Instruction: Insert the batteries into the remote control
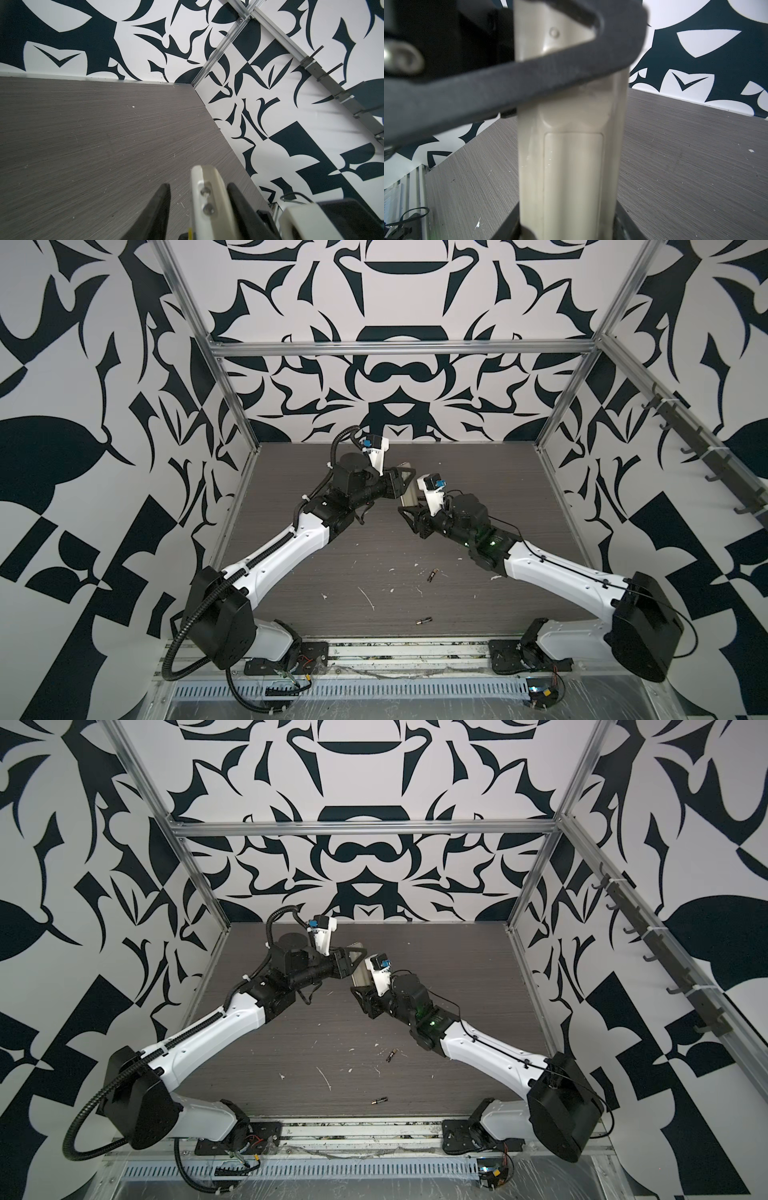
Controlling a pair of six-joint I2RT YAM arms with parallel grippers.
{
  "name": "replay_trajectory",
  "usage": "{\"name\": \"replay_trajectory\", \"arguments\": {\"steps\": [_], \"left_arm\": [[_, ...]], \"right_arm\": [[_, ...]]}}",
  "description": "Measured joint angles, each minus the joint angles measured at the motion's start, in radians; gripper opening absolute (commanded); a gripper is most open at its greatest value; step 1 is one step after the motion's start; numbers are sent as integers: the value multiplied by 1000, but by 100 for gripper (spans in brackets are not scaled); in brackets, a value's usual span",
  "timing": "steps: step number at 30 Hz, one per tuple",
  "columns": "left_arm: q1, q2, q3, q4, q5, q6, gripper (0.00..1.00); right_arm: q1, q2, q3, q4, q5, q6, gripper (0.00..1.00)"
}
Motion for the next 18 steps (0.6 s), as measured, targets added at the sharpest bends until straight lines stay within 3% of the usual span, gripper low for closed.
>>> {"name": "replay_trajectory", "arguments": {"steps": [17, 18], "left_arm": [[0, 0, 1, -16, -2, 1, 20], [0, 0, 1, -16, -2, 0, 18]], "right_arm": [[8, 13, 0, 2, 23, -27, 0], [8, 13, 0, 2, 23, -29, 4]]}}
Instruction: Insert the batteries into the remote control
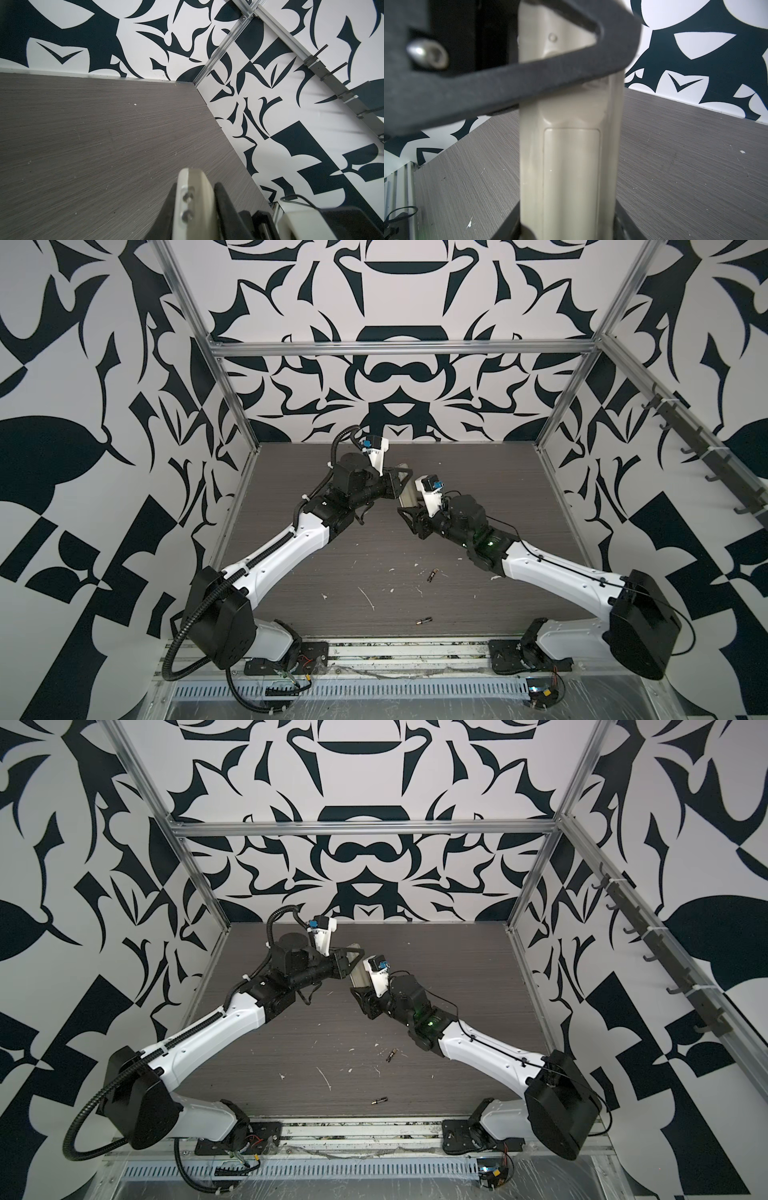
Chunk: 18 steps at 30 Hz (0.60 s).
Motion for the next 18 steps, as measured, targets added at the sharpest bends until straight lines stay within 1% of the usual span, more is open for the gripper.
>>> {"name": "replay_trajectory", "arguments": {"steps": [2, 6, 9, 11, 12, 13, 14, 15, 16, 18], "left_arm": [[0, 0, 0, -2, 0, 0, 16], [0, 0, 1, -3, 3, 0, 11], [4, 0, 1, -3, 5, -3, 9], [10, 0, 1, -1, 21, -6, 8], [14, 0, 1, -1, 30, -8, 8], [20, 0, 0, -2, 36, -11, 8], [26, 0, 1, -2, 43, -13, 8], [34, -1, 0, -2, 49, -16, 8], [40, -2, -1, -2, 53, -18, 8], [51, -7, -8, -3, 62, -23, 7]], "right_arm": [[0, 0, 0, -2, 0, -1, 11], [0, 0, 0, -2, 0, -5, 43], [0, -2, 0, -2, -1, -11, 60], [0, -7, 0, -3, -9, -20, 70], [0, -14, 0, -2, -17, -21, 76], [0, -22, 0, -2, -27, -27, 85], [0, -31, -1, -1, -37, -35, 89], [0, -40, -1, -2, -47, -45, 91], [0, -53, -3, -2, -58, -50, 98], [0, -84, -12, -4, -73, -62, 99]]}}
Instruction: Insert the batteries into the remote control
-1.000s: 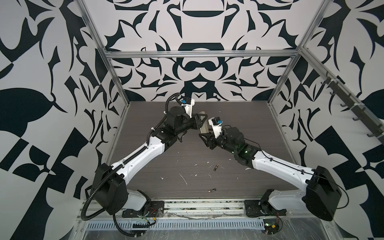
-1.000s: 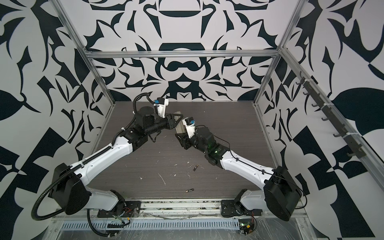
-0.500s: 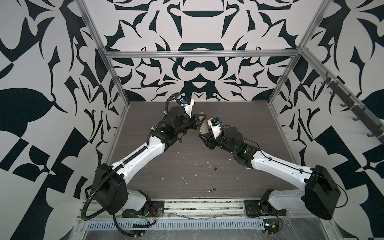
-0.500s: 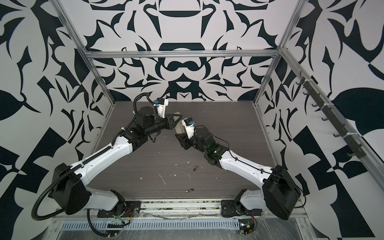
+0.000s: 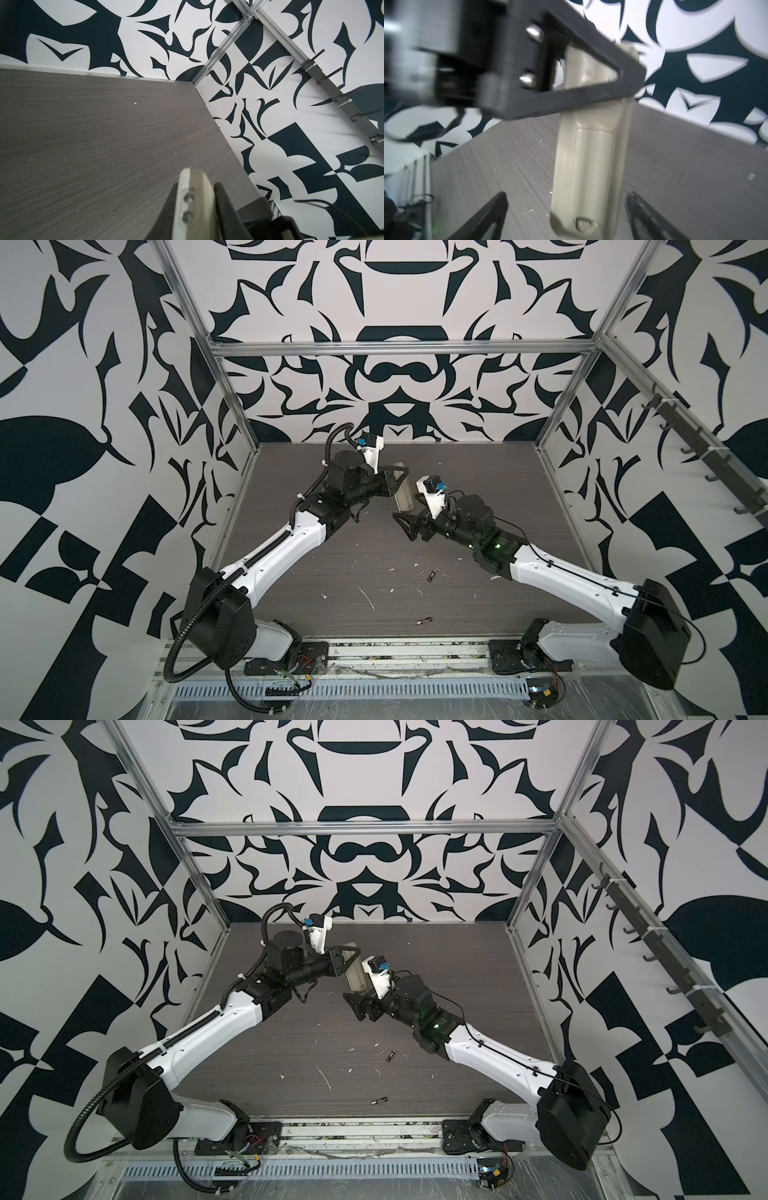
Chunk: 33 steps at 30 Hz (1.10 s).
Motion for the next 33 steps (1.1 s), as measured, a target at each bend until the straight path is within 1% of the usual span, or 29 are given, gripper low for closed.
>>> {"name": "replay_trajectory", "arguments": {"steps": [4, 8, 12, 15, 16, 17, 20, 26, 33], "left_arm": [[36, -24, -30, 1, 45, -26, 6], [92, -50, -66, 1, 123, -72, 6], [142, -79, -87, -5, 219, -109, 6], [163, -102, -89, -28, 288, -120, 6], [166, -113, -89, -45, 308, -120, 6], [167, -123, -89, -60, 324, -119, 6], [167, -154, -90, -95, 375, -122, 6], [174, -180, -154, -76, 482, -185, 6], [197, -173, -192, -84, 591, -229, 6]], "right_arm": [[0, -79, -29, -21, -26, -42, 99], [0, -156, -32, -86, -53, -130, 99], [1, -192, -5, -191, -74, -235, 92], [1, -192, 35, -267, -91, -307, 89], [1, -192, 50, -292, -99, -330, 97], [1, -192, 63, -309, -106, -350, 100], [1, -192, 109, -357, -120, -409, 100], [5, -180, 230, -437, -170, -510, 100], [72, -109, 374, -561, -155, -670, 99]]}}
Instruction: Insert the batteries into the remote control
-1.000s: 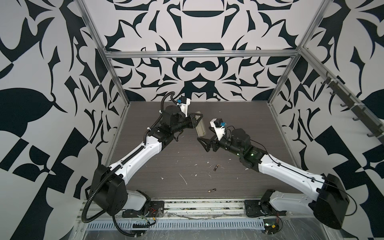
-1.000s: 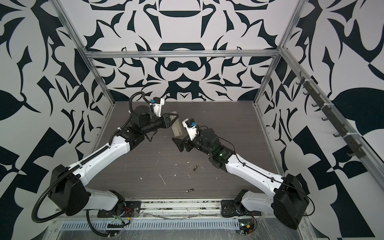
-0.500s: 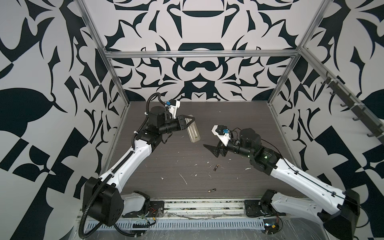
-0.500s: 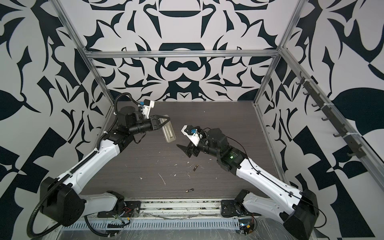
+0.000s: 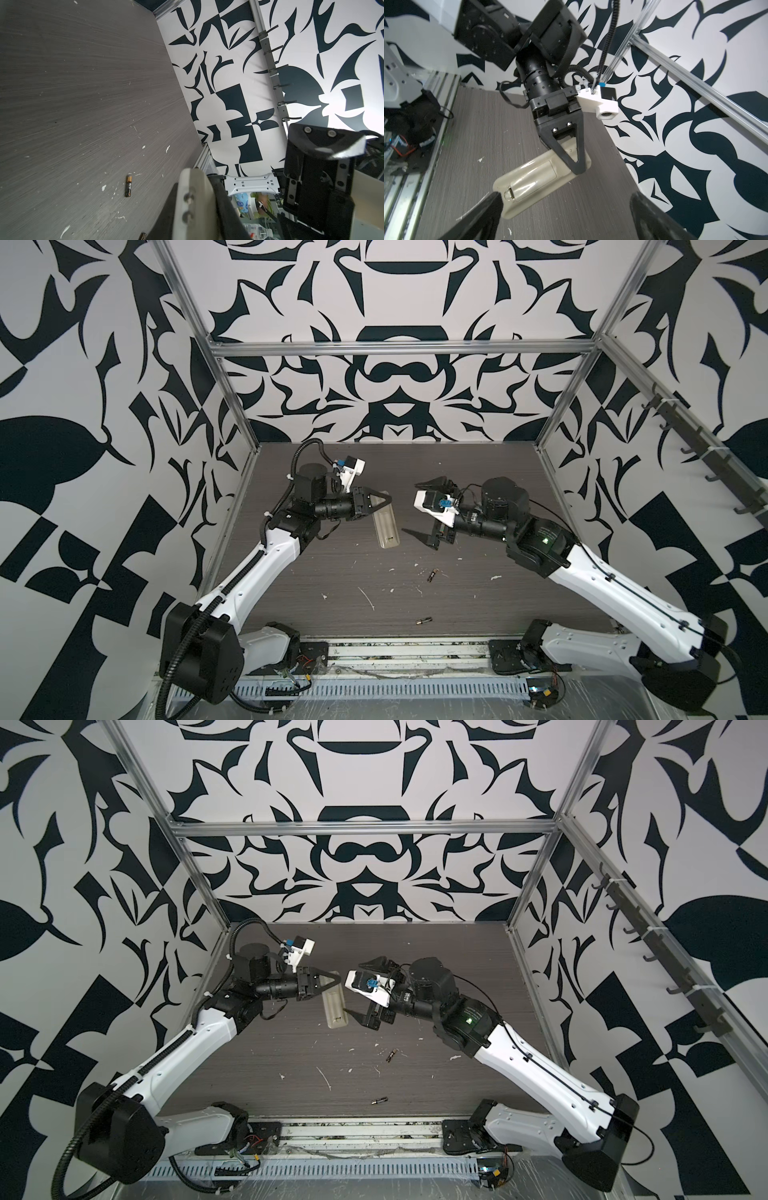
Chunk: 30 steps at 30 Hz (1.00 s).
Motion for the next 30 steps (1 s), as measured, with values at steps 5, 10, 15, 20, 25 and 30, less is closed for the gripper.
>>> {"name": "replay_trajectory", "arguments": {"steps": [5, 10, 15, 20, 25, 30], "left_arm": [[1, 0, 1, -27, 43, 5, 6], [3, 0, 1, -64, 71, 9, 4], [5, 9, 1, -80, 89, 9, 3], [5, 9, 5, -114, 91, 13, 2], [5, 10, 5, -127, 92, 13, 1], [5, 21, 5, -127, 92, 13, 0]], "right_arm": [[67, 72, 75, -103, 47, -92, 100], [132, 101, 85, -162, 127, -158, 99], [194, 138, 100, -188, 221, -212, 99], [214, 147, 100, -198, 263, -234, 100], [217, 147, 101, -195, 298, -241, 98], [217, 161, 103, -192, 312, -241, 99]]}}
